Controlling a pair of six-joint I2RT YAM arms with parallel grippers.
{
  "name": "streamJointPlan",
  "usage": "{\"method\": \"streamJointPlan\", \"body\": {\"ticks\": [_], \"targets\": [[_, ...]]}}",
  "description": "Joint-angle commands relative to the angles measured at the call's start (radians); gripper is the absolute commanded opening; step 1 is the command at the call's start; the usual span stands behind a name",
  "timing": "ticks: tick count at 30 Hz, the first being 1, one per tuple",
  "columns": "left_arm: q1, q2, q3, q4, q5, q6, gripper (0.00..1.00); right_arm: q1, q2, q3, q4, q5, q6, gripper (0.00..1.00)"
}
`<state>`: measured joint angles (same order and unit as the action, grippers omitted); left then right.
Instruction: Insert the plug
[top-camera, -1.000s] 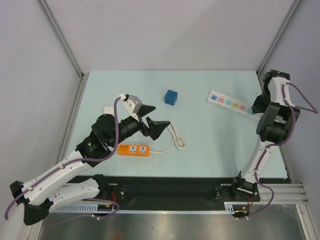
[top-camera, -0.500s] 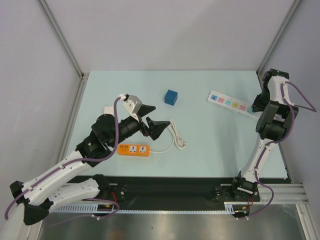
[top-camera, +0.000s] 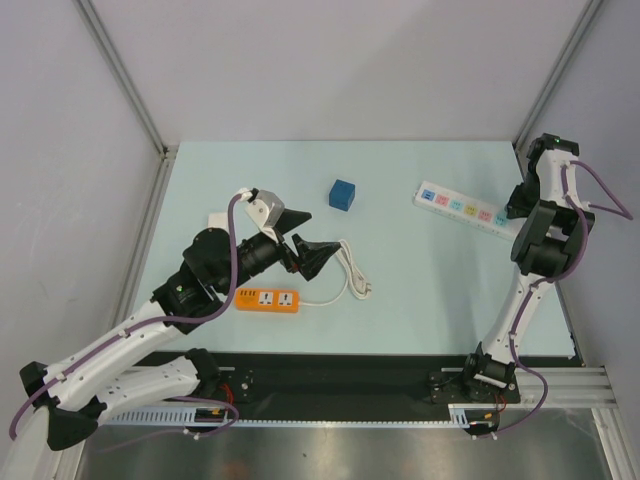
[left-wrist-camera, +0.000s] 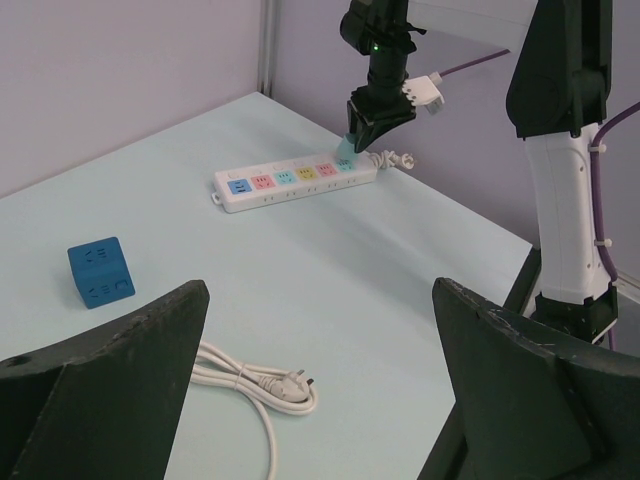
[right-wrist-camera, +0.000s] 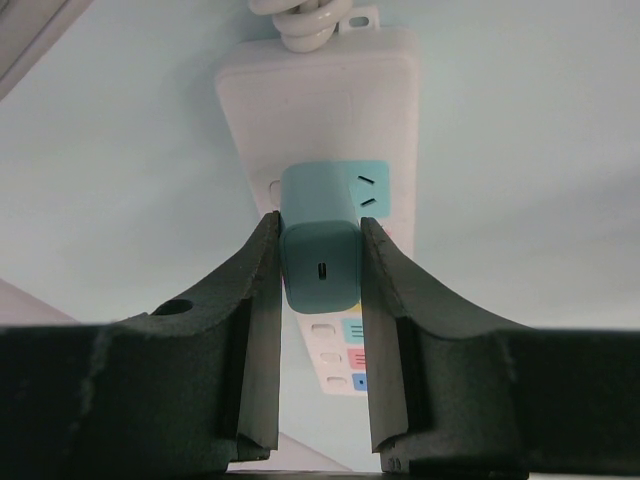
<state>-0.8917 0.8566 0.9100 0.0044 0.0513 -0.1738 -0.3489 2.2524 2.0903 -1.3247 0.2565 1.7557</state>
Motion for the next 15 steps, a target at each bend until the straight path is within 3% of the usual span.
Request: {"method": "streamJointPlan", "body": {"ticks": [1, 15], "targets": [[-0.003, -0.001, -0.003, 0.023, -0.004, 0.019, 1.0, -0.005, 0.035, 0.03, -0.111, 0.024, 0.007, 0.0], [-0.003, -0.001, -0.002, 0.023, -0.007, 0.02, 1.0, 0.011, 0.021, 0.022, -0.133, 0.004, 0.025, 0.0]]}}
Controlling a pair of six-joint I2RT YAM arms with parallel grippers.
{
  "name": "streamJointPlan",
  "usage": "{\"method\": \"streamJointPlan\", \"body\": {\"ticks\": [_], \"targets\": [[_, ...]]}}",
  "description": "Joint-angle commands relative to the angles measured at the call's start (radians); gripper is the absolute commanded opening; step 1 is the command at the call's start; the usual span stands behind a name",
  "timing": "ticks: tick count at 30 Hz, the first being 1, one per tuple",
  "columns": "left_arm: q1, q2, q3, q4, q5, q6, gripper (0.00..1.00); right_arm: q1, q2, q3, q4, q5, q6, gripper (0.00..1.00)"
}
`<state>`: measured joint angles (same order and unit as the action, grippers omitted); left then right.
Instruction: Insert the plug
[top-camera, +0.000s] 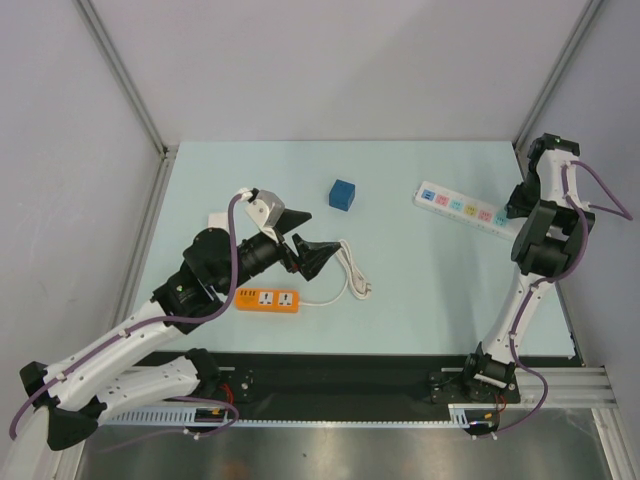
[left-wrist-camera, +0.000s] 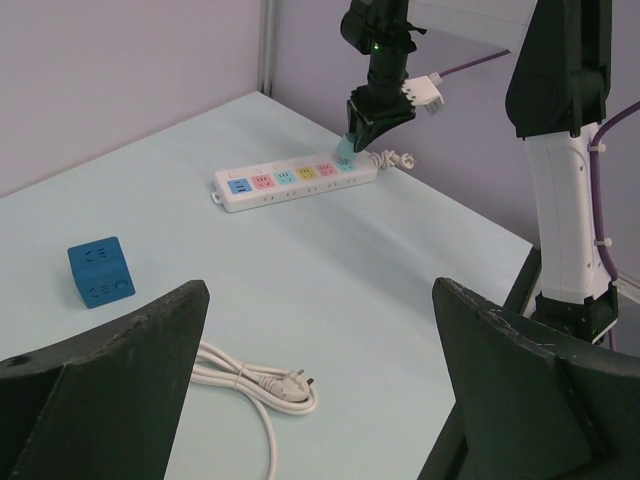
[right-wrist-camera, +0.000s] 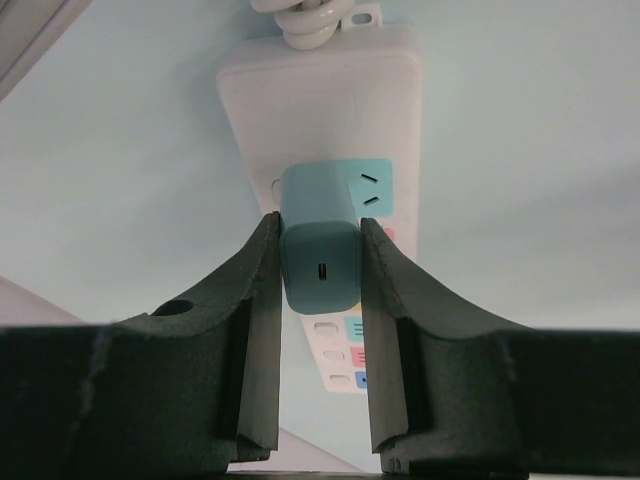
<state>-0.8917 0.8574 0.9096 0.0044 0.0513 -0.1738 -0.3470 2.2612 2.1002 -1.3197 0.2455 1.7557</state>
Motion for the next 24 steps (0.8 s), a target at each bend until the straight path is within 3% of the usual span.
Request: {"method": "streamJointPlan", "body": {"ticks": [1, 24], "targets": [[-0.003, -0.001, 0.0, 0.022, -0.004, 0.02, 1.0, 0.011, 0.014, 0.018, -0.142, 0.015, 0.025, 0.0], [-0.001, -0.012, -0.003, 0.023, -0.005, 0.02, 1.0, 0.013, 0.015, 0.011, -0.197, 0.051, 0.008, 0.0]]}}
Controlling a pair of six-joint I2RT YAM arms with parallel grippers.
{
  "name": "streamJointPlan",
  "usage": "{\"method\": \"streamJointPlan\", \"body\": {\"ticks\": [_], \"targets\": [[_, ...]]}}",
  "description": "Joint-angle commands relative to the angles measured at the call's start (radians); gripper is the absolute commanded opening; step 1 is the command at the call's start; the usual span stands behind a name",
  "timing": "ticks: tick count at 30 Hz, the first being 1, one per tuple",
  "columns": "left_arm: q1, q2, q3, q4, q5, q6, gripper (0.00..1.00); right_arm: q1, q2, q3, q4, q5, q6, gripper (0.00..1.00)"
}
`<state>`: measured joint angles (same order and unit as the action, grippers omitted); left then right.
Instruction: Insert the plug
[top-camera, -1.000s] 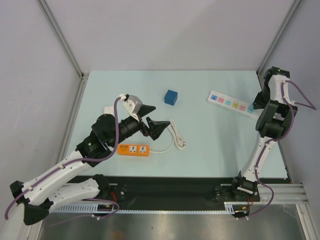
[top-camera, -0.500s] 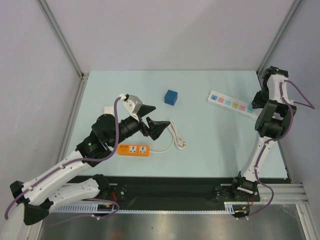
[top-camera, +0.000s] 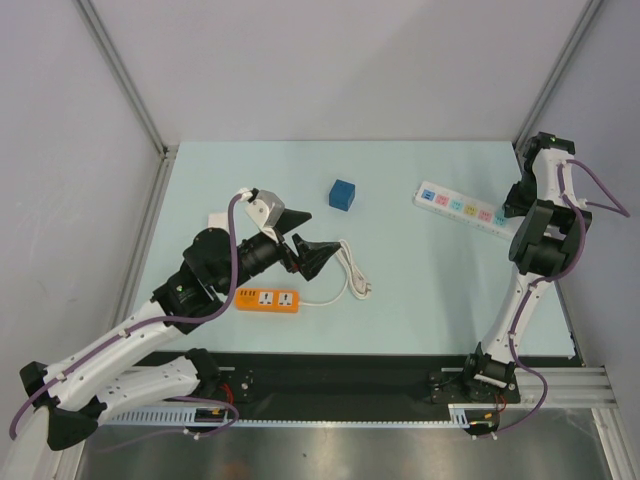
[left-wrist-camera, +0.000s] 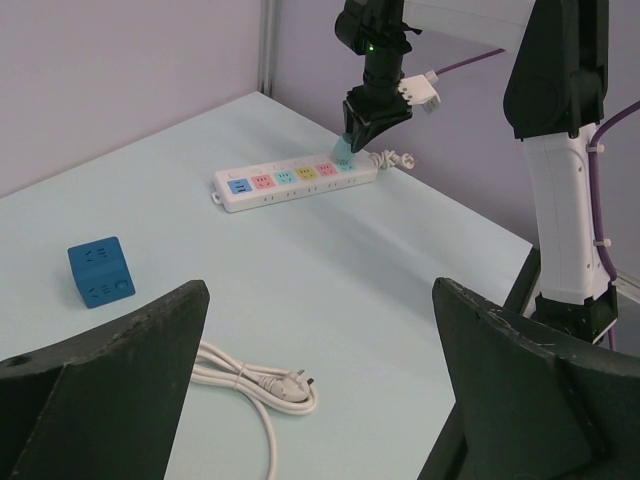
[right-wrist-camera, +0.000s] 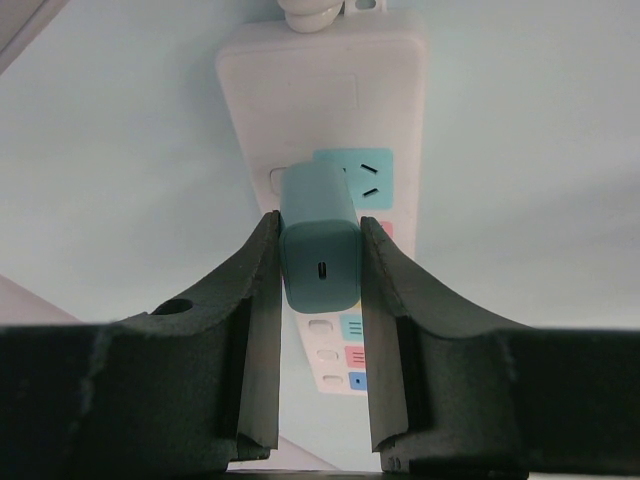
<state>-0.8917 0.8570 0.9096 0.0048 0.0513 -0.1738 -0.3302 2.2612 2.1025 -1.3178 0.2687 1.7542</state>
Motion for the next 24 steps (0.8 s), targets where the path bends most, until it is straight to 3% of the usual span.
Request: {"method": "streamJointPlan", "body": {"ticks": [1, 24], "targets": [[-0.001, -0.01, -0.003, 0.023, -0.005, 0.02, 1.0, -0.004, 0.014, 0.008, -0.198, 0.027, 0.008, 0.0], [-0.003, -0.027, -0.003, 0.024, -0.005, 0.022, 1.0, -0.01, -0.038, -0.022, -0.198, 0.047, -0.009, 0.0]]}}
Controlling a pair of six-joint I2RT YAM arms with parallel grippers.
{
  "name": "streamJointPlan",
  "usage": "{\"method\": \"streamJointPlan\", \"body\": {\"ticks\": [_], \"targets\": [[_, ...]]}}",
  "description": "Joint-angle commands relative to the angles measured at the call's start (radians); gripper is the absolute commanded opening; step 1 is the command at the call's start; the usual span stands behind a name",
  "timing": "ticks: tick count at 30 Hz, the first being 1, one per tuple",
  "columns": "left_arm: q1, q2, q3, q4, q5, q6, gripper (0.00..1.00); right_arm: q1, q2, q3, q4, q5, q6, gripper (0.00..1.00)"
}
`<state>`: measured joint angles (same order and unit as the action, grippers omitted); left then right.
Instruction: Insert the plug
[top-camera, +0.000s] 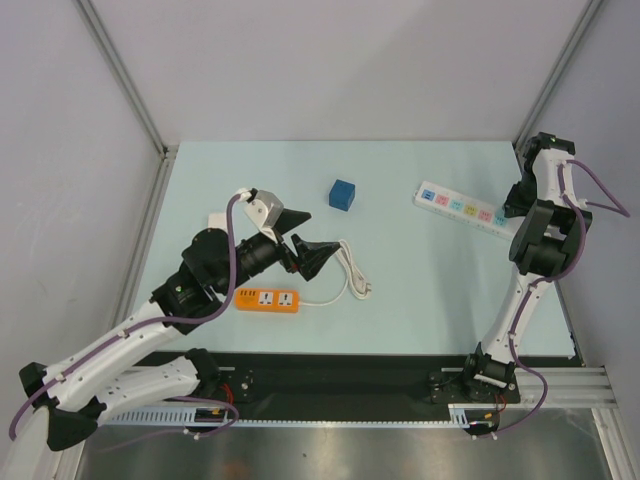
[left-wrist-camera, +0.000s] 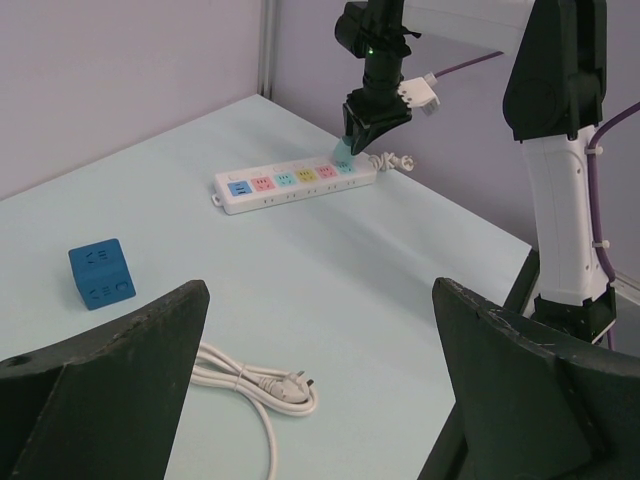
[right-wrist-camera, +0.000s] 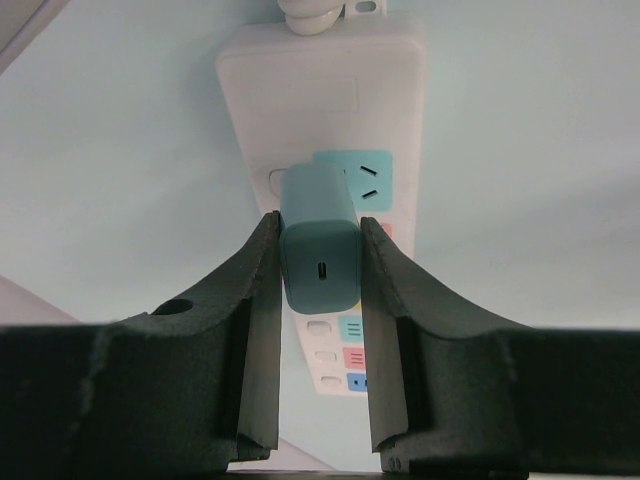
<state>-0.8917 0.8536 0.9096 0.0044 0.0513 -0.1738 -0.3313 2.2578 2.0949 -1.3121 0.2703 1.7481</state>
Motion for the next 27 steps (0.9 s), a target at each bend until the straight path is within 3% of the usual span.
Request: {"method": "streamJointPlan", "body": {"ticks": [1, 27], "targets": [[-0.003, -0.024, -0.003, 0.025, -0.005, 0.022, 1.0, -0.011, -0.038, -0.015, -0.205, 0.047, -0.005, 0.0], [-0.003, -0.019, -0.003, 0.026, 0.005, 0.019, 1.0, -0.003, -0.063, -0.053, -0.205, 0.02, -0.038, 0.0]]}}
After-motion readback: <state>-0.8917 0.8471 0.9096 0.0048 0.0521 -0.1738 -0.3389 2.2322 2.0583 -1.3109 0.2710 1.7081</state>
